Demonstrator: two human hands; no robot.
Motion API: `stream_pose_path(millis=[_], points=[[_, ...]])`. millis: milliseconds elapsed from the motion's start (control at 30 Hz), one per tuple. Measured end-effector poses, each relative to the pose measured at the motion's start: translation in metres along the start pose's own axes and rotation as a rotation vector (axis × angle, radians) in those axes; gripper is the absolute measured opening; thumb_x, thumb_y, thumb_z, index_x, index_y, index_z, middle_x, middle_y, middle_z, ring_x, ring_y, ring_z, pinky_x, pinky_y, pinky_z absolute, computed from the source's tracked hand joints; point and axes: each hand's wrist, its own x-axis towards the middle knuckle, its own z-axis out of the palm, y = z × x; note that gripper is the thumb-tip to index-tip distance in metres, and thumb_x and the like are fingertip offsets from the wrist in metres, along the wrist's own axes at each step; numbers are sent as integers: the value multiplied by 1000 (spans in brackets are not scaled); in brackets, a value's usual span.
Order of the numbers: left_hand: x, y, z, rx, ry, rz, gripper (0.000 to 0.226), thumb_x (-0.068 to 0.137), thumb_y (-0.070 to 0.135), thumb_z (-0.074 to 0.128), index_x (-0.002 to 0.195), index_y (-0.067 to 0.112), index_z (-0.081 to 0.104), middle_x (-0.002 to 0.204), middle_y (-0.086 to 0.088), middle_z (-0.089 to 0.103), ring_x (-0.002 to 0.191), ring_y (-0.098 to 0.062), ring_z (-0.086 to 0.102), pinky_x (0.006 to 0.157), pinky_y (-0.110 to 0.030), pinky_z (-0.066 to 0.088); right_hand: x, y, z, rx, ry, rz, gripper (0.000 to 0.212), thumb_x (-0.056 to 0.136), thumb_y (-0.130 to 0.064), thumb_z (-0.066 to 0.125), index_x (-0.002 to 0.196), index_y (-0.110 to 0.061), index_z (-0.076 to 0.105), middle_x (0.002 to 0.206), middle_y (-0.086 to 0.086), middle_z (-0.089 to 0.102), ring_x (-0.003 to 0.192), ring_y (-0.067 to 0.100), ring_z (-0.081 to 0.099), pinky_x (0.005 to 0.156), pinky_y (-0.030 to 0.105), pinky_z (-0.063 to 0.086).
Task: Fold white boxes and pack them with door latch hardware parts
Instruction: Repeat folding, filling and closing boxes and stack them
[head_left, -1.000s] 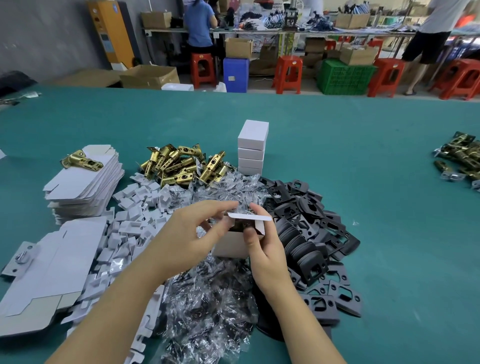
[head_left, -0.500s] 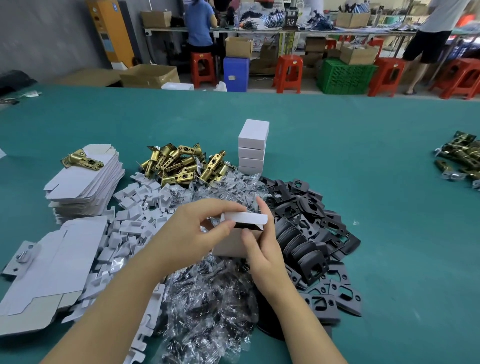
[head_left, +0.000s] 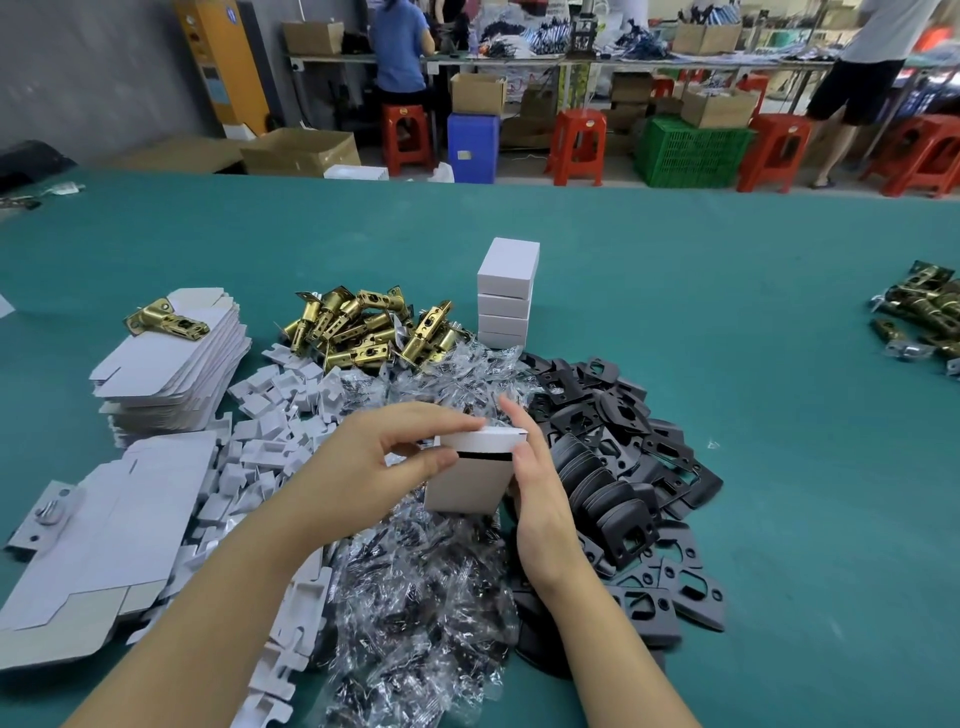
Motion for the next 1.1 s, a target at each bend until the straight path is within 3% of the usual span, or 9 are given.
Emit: stream_pose_path(millis=[100,167,333,567,667,833,900,1000,1100], points=[[-2,-4,-2,7,-13,-12,56,95,12,70,125,59,62,121,31,66,114,0,61,85,-11,50,-1,-4,2,0,5,-36,38,102,-60,35,139,-63,43,143,-38,46,133,-11,44,102,13,43],[-3,-8,-1,-18,5,-27,58,94,12,70,128,57,60,122,28,67,113,-2,63,86,-13,51,-1,-7,5,8,43,-67,31,104,-49,40,133,-59,44,133,-25,57,119,-5,57,91,16,50],[-2,-16,12,-274,247,-103,43,85,15,77,109,43,56,119,11,70,106,-16,72,89,-43,58,-3,-10,6,-39,110,-127,21,104,-32,48,110,-52,45,100,-32,64,84,-4,59,71,18,51],[-9,-20,17,31,344,36,29,89,18,72,111,38,71,109,21,70,104,-8,66,84,-17,53,0,-9,4,-166,108,-142,27,103,-32,51,115,-55,53,114,-24,67,108,6,65,85,18,51],[-13,-19,17,-47,373,1,24,89,27,68,107,43,69,104,23,71,94,-5,67,77,-14,51,0,-9,3,-168,89,-130,23,102,-33,51,115,-51,52,117,-26,65,112,5,63,85,17,50],[-16,-22,18,-184,457,-143,30,90,14,74,98,43,74,94,15,76,80,-15,69,70,-25,57,-3,-13,7,-261,73,-174,30,104,-29,48,116,-56,48,120,-36,60,115,-2,61,84,11,48],[-16,-22,16,-212,448,-133,24,94,14,71,100,37,77,102,14,76,83,-19,69,73,-29,58,-4,-13,8,-276,72,-183,31,104,-28,48,117,-56,47,121,-36,60,115,-3,61,85,11,48],[-17,-23,14,-325,396,-128,25,99,28,56,93,24,80,120,9,73,105,-18,69,92,-42,57,-3,-11,7,-260,73,-168,29,103,-32,49,117,-57,47,120,-36,61,113,-3,62,84,14,50],[-14,-16,14,-441,405,-243,49,91,61,48,92,26,81,113,9,76,96,-26,71,96,-50,48,-2,-11,7,-274,73,-166,31,103,-35,49,116,-63,45,120,-37,60,114,-5,61,84,12,49]])
